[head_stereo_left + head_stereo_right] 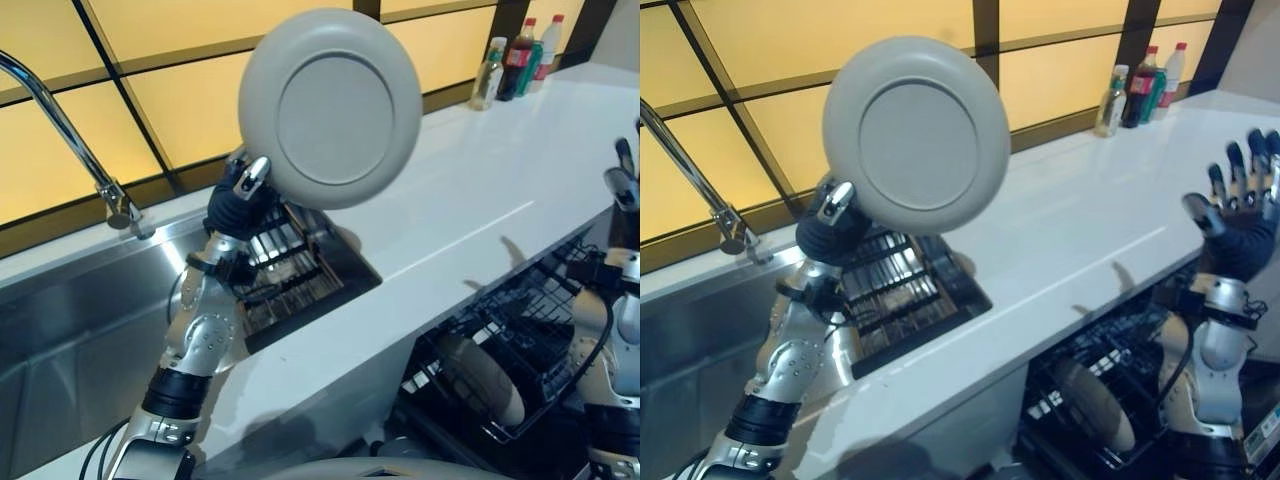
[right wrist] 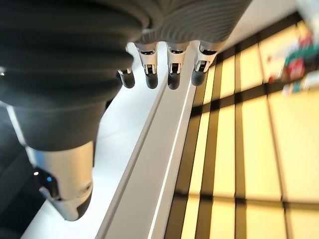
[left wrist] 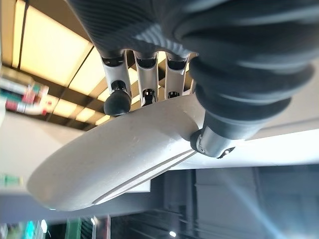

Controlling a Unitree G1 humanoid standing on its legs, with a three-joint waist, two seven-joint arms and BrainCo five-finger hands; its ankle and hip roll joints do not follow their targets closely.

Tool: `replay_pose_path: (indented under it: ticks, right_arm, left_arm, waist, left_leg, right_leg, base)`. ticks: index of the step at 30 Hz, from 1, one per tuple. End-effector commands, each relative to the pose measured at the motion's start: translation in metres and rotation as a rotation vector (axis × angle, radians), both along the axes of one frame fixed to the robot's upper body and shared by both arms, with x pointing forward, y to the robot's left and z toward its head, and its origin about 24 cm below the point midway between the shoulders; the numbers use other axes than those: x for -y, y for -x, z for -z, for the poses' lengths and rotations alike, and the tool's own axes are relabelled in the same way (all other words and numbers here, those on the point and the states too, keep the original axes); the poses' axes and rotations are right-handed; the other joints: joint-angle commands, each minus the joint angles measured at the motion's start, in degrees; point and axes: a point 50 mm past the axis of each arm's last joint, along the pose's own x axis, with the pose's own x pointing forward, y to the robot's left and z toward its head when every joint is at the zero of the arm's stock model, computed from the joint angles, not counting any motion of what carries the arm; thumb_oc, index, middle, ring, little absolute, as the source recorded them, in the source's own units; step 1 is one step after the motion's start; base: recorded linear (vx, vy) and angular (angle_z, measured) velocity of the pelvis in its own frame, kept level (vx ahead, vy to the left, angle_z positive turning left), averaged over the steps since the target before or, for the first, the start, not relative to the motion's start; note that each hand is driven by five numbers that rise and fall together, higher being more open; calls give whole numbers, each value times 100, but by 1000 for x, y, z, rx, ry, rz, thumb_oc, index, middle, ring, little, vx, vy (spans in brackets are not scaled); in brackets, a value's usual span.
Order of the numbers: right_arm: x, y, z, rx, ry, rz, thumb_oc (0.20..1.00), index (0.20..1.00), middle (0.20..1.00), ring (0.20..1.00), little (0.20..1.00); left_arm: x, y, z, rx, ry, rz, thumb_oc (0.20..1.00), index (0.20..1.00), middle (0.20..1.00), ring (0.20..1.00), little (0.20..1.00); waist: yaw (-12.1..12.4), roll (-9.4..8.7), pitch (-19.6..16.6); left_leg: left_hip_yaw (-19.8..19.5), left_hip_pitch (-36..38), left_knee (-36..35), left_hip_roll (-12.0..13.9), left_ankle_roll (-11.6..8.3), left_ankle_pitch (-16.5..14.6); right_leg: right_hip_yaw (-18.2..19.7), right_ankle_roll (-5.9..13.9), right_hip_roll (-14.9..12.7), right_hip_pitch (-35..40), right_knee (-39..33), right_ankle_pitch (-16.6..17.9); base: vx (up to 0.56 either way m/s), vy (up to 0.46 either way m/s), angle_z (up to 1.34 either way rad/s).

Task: Pick up plates and place into dishwasher.

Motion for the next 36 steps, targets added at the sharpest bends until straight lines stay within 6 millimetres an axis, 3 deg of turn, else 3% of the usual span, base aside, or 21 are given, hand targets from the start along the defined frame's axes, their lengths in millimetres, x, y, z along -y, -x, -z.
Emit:
replay_pose_path:
  ticks: [1, 4, 11, 23, 36]
  right_arm:
    - [-30, -20, -11, -34, 21, -345, 1000, 1000, 1000, 1000, 1000]
    - [-58, -39, 11, -196, -77, -625, 1000, 1000, 1000, 1000, 1000]
    - [-89, -51, 31, -323, -209, -825, 1000, 1000, 1000, 1000, 1000]
    - [-79, -45, 34, -277, -360, -909, 1000, 1000, 1000, 1000, 1000]
    - [-94, -26, 22, -72, -444, -1173, 1000, 1000, 1000, 1000, 1000]
  left_arm:
    - [10, 9, -14, 92, -12, 117, 200, 200, 200, 200, 200]
    - [19, 6, -3, 68, -45, 160, 200, 200, 200, 200, 200]
    - [21, 3, 9, 48, -86, 200, 200, 200, 200, 200, 200]
    - [7, 0, 10, 33, -73, 162, 200, 200, 200, 200, 200]
    - [4, -2, 27, -43, 22, 135, 200, 200, 200, 200, 200]
  waist:
    - [230, -345, -100]
    - [319, -396, -144]
    - [475, -424, -207]
    - [484, -473, -217]
    - [493, -474, -231]
  left_leg:
    - [-202, -477, 343, -154, 277, 3]
    - [-206, -518, 396, -160, 279, -6]
    - [-267, -563, 487, -149, 293, -20]
    - [-318, -586, 490, -131, 319, -6]
    - [-242, -591, 498, -94, 325, 3]
  right_leg:
    - [295, 539, -193, 224, -262, 537]
    - [198, 522, -222, 220, -240, 510]
    - [56, 466, -232, 282, -252, 443]
    - [73, 436, -175, 267, -213, 416]
    - [41, 402, -151, 272, -257, 332]
  base:
    - [-33, -23, 3]
    - [-19, -42, 15]
    - [20, -36, 16]
    - [7, -8, 5]
    - [13, -12, -5]
